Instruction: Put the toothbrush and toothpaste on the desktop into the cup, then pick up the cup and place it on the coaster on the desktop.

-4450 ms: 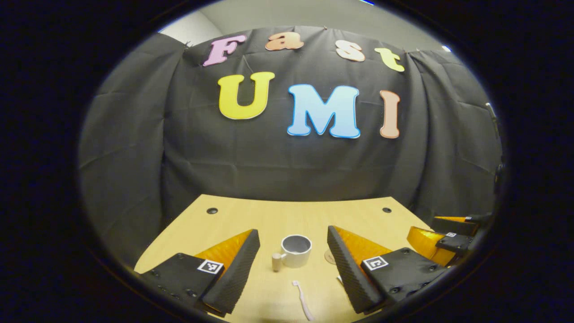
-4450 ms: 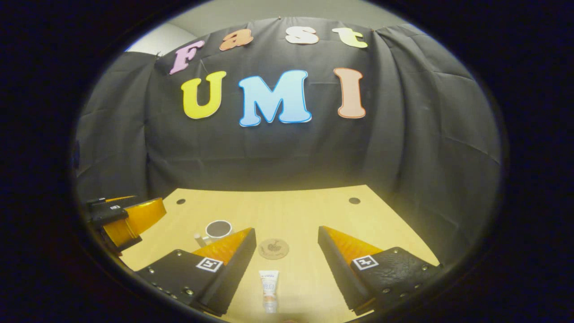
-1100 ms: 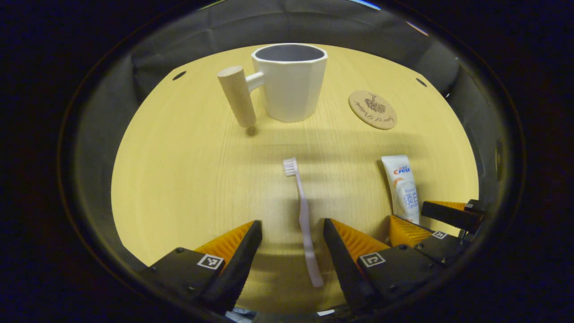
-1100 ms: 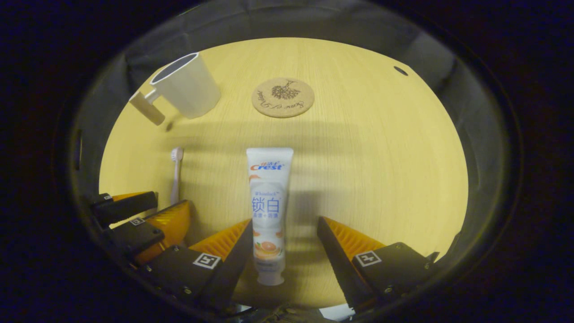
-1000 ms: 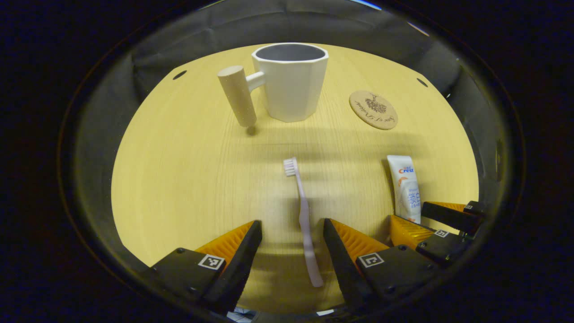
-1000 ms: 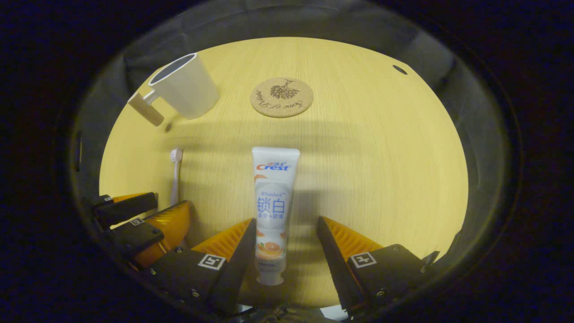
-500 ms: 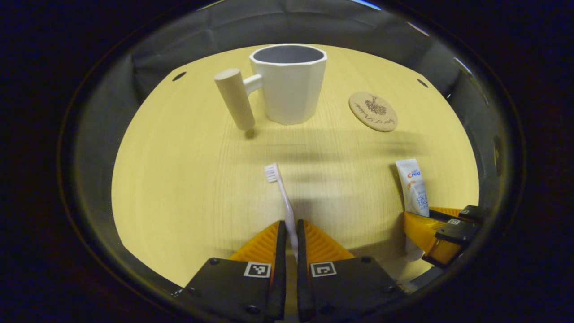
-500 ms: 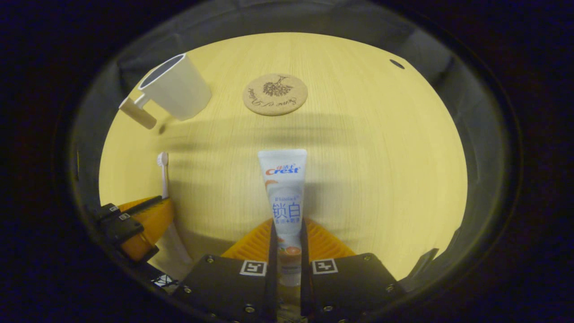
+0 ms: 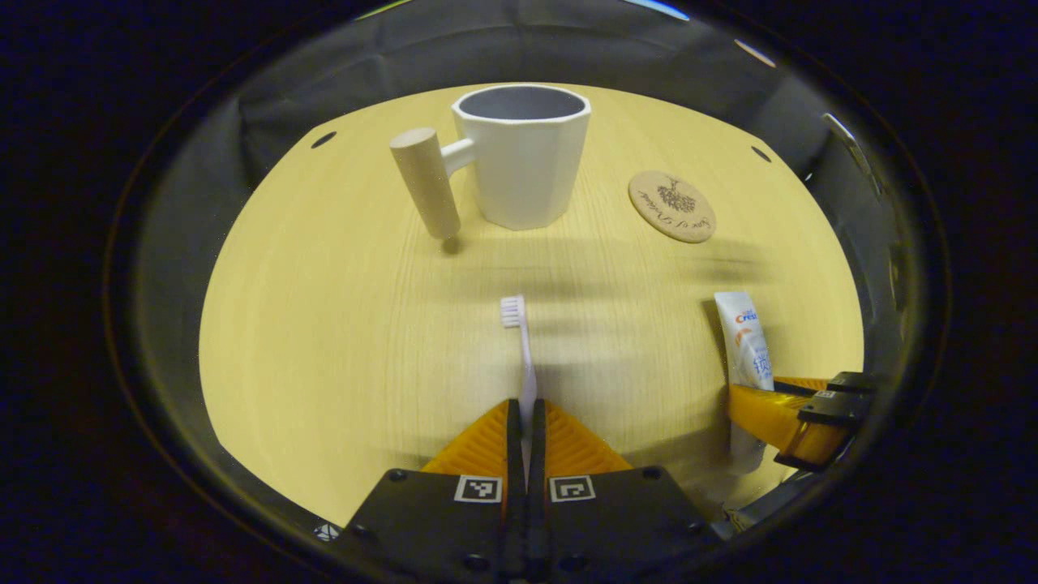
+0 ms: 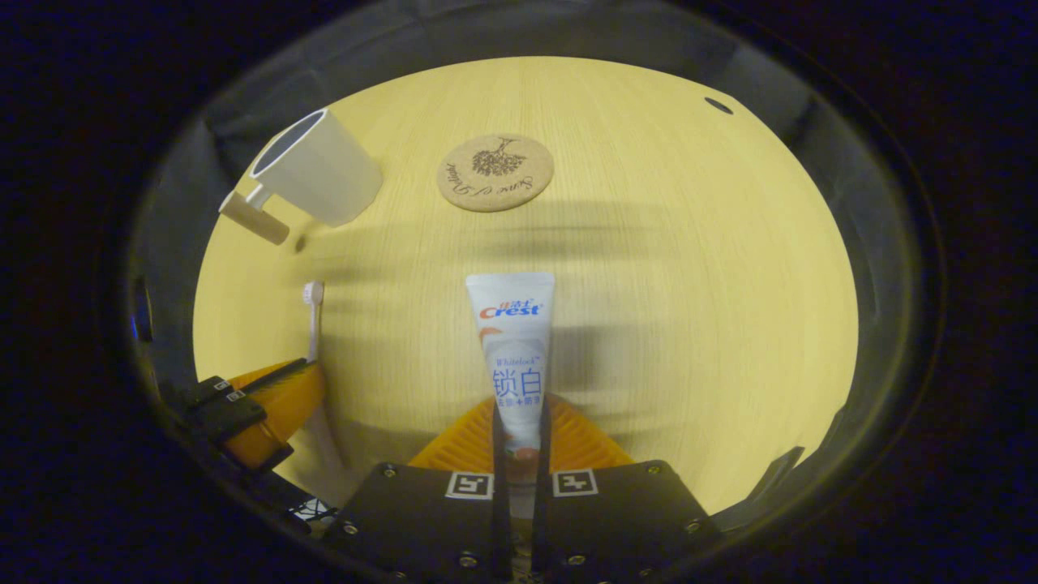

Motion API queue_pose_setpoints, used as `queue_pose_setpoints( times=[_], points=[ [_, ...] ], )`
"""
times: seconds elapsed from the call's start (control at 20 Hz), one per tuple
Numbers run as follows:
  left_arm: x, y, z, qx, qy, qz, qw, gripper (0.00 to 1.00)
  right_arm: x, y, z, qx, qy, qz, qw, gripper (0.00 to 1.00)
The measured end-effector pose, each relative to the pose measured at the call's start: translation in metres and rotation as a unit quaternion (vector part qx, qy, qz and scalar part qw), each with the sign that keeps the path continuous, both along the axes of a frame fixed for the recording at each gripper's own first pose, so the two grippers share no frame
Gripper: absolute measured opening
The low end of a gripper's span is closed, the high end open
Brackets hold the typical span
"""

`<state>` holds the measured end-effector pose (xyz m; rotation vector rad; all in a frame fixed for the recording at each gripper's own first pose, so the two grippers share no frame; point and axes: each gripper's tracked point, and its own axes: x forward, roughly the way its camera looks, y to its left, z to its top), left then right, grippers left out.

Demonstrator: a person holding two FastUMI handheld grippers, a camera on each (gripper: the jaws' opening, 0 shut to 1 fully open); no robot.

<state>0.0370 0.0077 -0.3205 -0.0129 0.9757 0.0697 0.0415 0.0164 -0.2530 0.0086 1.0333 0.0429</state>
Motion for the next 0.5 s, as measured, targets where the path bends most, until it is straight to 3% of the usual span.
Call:
queue_pose_setpoints(
  times=[0.5],
  points=[
    [-0.011,-0.001,0.037,-0.014,-0.03,0.001,0.999,0.07,0.0,-0.001,0.0,-0.003,-0.009,0.012,1.0,0.12]
  ],
)
